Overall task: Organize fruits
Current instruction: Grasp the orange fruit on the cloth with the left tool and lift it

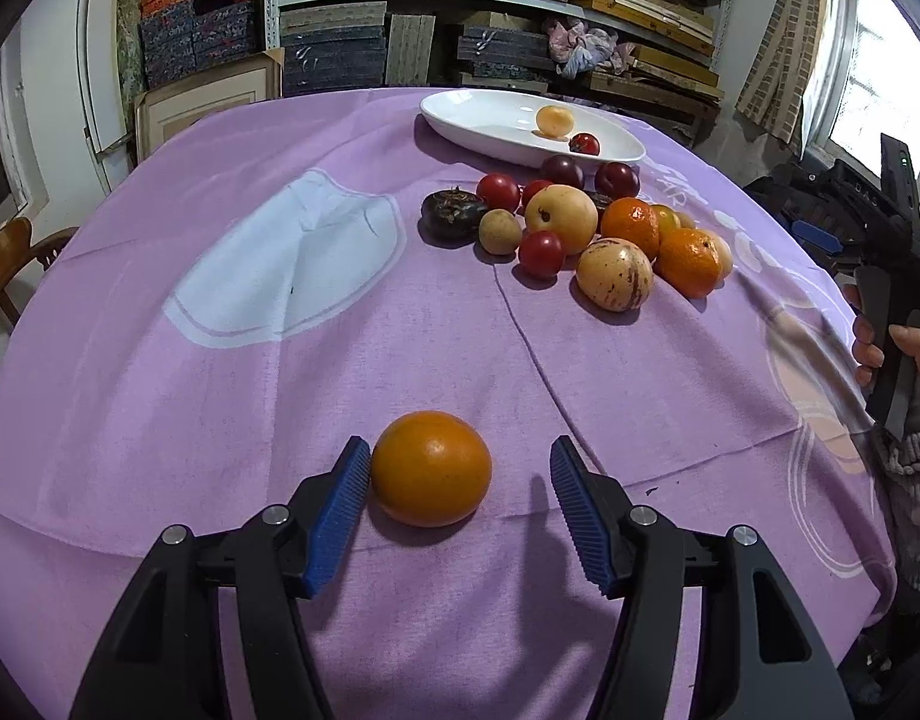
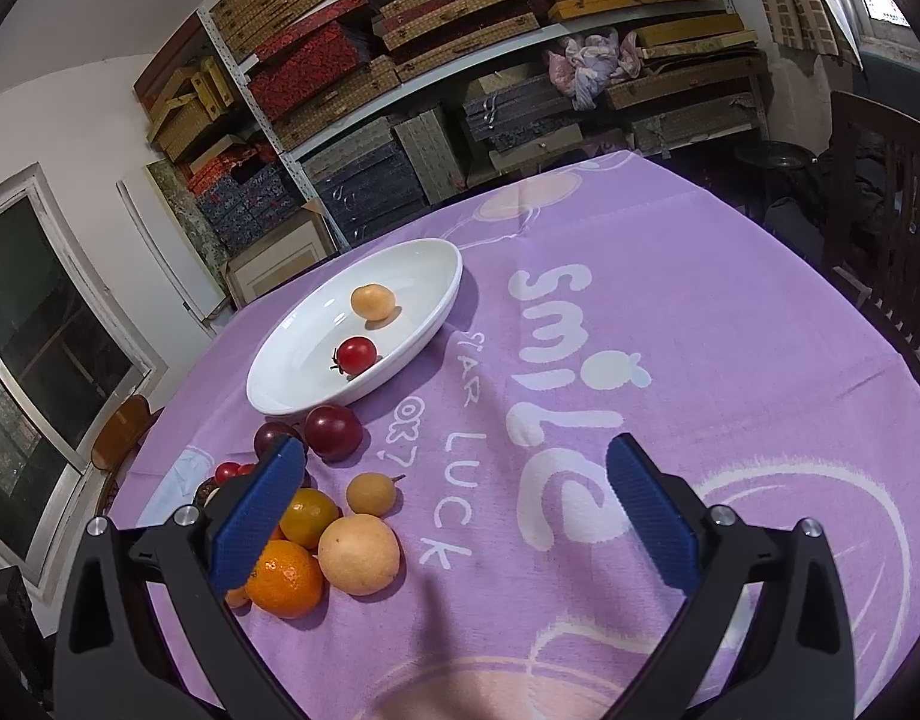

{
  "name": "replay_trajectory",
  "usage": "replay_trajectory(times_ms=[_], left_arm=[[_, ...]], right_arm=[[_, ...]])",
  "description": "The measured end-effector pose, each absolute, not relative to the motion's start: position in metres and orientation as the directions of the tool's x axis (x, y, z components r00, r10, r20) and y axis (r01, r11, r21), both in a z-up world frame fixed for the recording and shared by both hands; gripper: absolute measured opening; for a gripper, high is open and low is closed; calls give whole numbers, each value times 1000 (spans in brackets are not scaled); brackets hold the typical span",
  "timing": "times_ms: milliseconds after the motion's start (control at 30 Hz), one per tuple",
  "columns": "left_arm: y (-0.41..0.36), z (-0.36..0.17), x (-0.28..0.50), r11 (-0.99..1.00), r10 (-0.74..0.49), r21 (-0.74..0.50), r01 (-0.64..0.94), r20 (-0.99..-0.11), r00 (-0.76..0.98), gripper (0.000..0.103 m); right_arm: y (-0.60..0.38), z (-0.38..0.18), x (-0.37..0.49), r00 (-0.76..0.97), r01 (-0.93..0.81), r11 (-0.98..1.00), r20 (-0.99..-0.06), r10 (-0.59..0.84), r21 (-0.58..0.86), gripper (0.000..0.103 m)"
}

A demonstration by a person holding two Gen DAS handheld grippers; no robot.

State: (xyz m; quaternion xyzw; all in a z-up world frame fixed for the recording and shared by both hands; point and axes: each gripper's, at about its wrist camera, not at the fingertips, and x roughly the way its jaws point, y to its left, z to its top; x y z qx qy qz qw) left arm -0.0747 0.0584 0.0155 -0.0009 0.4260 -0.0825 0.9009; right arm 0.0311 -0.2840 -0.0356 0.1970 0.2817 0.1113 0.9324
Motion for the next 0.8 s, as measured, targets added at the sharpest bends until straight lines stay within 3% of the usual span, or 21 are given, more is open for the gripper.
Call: replay_trajectory(times_ms=[433,500,533,800], left_arm=[[64,12,-73,986,-157,-93,136,-778,608,50],[65,11,-74,987,-151,-88,132,-778,610,46],[65,11,-73,988,-149,-87,130,-778,610,40],[65,17,-70,988,-149,-90,126,-775,615,40]], right_arm=[[-286,-38,33,812,-96,898,-487,321,430,99],[-285,-39,34,811,-98,899,-489,321,427,99],[-285,-40,35,810,-99,900,-490,321,425,99],[-277,-38,32,801,-132,913,-501,327,386,99]])
